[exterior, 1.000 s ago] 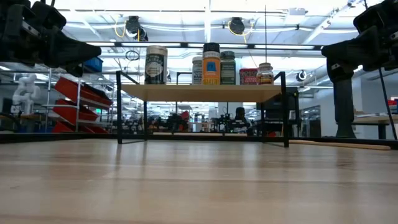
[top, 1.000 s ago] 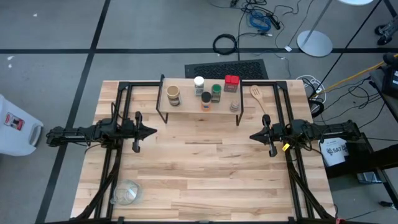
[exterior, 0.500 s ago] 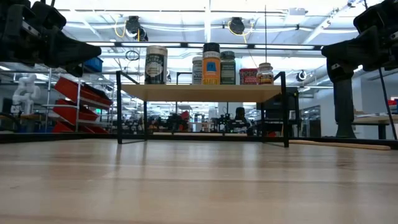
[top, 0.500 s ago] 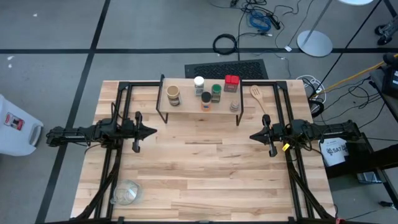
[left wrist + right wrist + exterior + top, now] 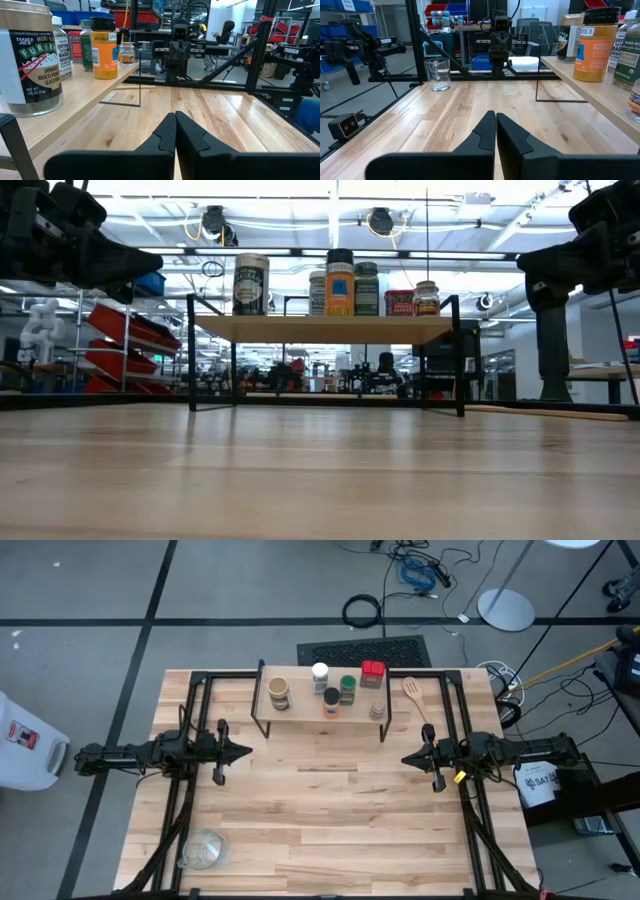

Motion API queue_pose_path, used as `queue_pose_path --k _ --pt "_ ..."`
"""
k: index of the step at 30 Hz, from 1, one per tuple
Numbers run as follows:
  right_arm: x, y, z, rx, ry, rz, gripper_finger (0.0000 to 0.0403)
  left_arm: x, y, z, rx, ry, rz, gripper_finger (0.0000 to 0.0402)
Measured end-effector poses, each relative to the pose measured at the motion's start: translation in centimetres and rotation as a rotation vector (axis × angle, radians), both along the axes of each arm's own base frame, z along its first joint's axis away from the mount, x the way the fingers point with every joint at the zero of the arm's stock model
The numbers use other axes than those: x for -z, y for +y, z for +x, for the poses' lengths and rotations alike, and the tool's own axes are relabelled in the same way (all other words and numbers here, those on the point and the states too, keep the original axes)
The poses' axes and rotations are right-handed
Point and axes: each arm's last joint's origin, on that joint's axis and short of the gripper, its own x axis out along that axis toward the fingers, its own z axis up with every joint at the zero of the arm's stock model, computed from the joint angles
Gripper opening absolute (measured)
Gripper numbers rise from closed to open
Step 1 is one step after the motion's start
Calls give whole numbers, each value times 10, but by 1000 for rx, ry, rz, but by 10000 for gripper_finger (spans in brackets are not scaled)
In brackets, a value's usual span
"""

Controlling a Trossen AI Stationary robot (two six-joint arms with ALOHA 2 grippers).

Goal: Shelf spices

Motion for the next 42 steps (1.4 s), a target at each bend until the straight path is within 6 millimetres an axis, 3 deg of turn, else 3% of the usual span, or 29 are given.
queue_pose_path --k 10,13,20,25,31,36,42 --pt "-1 0 0 0 -11 -31 0 0 0 0 0 0 0 6" --pt "-1 0 0 2 -3 61 0 0 0 0 0 0 0 6" --pt "-19 -1 -2 25 -59 117 0 0 0 0 0 0 0 6" --pt "-45 -1 -4 24 -61 153 0 0 0 0 0 0 0 6" --pt "-95 -1 -1 37 -16 153 0 0 0 0 0 0 0 6" --pt "-137 0 10 38 3 148 0 0 0 0 0 0 0 6" --pt "-165 1 29 53 -38 83 0 0 0 0 0 0 0 6"
